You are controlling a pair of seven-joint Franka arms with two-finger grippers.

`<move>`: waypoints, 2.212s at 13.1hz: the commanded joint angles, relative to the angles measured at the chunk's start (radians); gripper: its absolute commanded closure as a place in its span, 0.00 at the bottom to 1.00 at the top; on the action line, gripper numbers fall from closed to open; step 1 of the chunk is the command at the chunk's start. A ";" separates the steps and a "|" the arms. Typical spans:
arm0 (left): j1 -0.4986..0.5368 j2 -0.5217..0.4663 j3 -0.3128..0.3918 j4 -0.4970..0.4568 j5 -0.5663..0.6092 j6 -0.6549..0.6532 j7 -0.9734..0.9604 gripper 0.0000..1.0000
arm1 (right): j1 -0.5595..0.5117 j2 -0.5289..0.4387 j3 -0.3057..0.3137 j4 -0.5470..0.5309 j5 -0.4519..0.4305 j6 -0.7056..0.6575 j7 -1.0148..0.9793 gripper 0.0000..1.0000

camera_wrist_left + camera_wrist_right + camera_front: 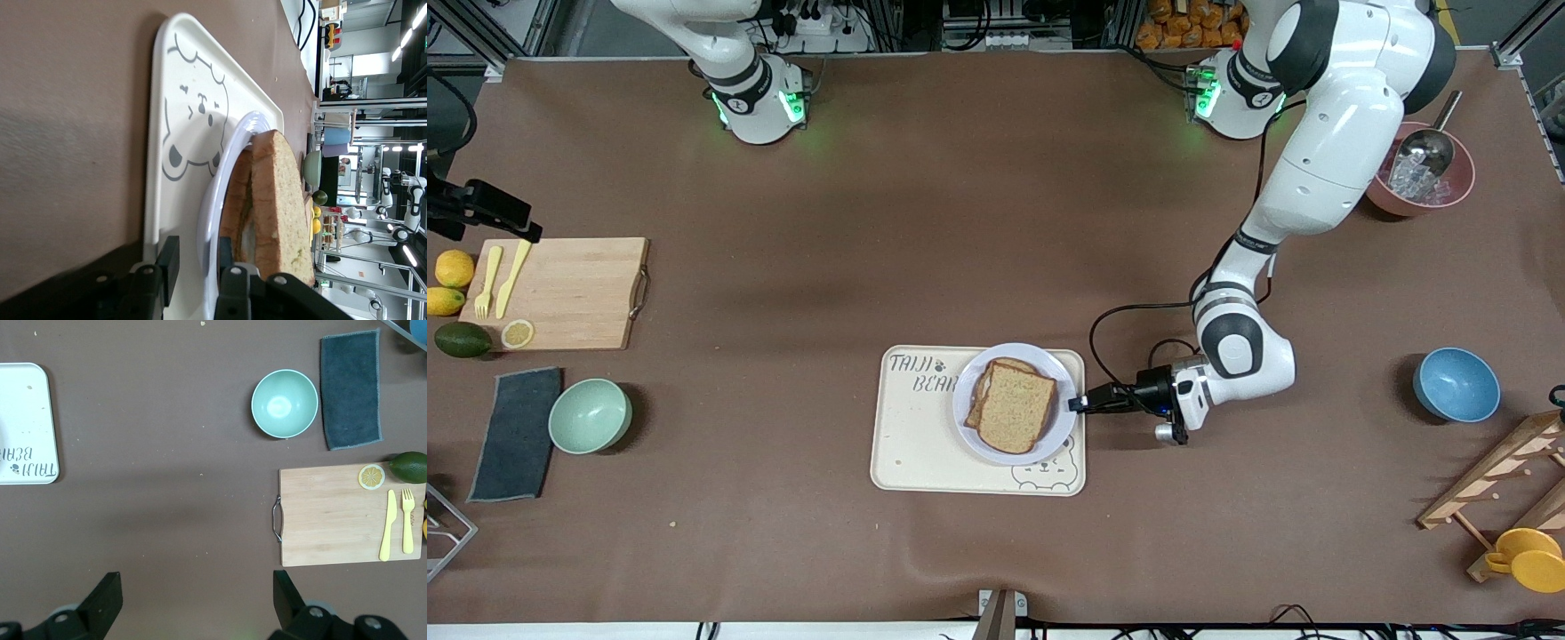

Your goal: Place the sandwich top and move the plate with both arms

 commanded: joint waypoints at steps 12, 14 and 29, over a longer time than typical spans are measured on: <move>0.106 -0.086 -0.002 0.101 0.492 -0.157 -0.400 0.71 | 0.009 0.010 0.000 0.011 -0.006 -0.001 -0.006 0.00; 0.112 -0.086 -0.002 0.115 0.504 -0.174 -0.431 0.71 | 0.007 0.010 0.000 0.011 -0.006 -0.001 -0.006 0.00; 0.096 -0.397 -0.015 0.134 1.188 -0.376 -0.734 0.61 | 0.007 0.010 0.000 0.011 -0.005 -0.001 -0.006 0.00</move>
